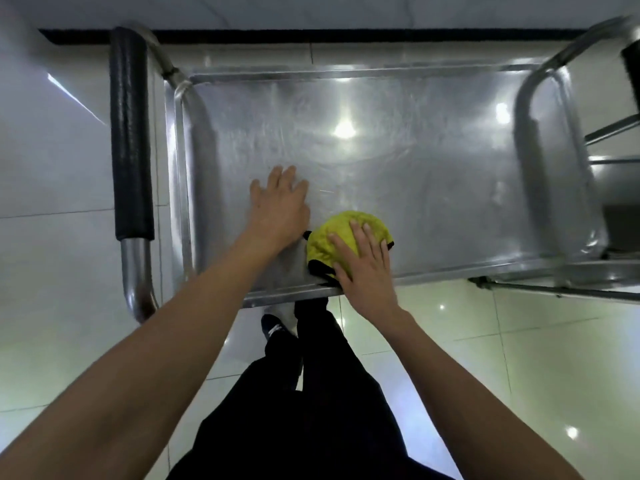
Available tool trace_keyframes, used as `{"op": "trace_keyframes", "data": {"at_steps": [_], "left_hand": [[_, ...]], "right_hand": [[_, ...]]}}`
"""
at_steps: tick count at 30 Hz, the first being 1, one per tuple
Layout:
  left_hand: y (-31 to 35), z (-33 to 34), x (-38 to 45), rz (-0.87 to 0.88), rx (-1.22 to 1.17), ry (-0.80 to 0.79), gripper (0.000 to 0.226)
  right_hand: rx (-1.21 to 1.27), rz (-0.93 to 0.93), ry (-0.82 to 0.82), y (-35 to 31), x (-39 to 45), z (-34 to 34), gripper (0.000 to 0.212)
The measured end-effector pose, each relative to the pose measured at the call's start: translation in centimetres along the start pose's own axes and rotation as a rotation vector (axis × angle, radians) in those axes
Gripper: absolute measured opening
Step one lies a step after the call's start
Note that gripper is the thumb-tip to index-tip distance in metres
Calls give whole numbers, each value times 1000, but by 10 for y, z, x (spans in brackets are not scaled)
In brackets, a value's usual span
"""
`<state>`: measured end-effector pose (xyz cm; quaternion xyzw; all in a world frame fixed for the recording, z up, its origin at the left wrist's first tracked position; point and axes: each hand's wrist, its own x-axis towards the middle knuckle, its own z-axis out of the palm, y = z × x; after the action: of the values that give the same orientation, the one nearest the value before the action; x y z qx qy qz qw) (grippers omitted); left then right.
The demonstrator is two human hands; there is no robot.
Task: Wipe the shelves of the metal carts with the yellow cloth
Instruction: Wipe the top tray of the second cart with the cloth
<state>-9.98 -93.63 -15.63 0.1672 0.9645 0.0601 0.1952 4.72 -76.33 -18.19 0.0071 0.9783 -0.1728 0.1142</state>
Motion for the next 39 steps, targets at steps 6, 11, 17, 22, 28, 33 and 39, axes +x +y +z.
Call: {"op": "trace_keyframes", "data": {"at_steps": [6, 11, 17, 22, 28, 33, 39], "left_hand": [[28, 20, -18, 61, 4, -53, 50], [29, 23, -23, 71, -9, -27, 51], [32, 14, -14, 35, -29, 31, 36], [36, 3, 19, -18, -110, 109, 32], [52, -3, 52, -88, -148, 110, 37], [61, -7, 61, -136, -103, 154, 35], [59, -4, 64, -123, -72, 128, 55]], "right_hand": [[25, 102, -21, 14, -52, 2, 52], [-1, 107, -12, 14, -45, -3, 51], [1, 116, 27, 26, -3, -14, 53], [-1, 92, 35, 47, 72, -35, 53], [-19, 62, 29, 61, 175, -59, 56], [-2, -15, 2, 71, 273, -87, 54], [-87, -113, 9, 75, 331, -103, 54]]}}
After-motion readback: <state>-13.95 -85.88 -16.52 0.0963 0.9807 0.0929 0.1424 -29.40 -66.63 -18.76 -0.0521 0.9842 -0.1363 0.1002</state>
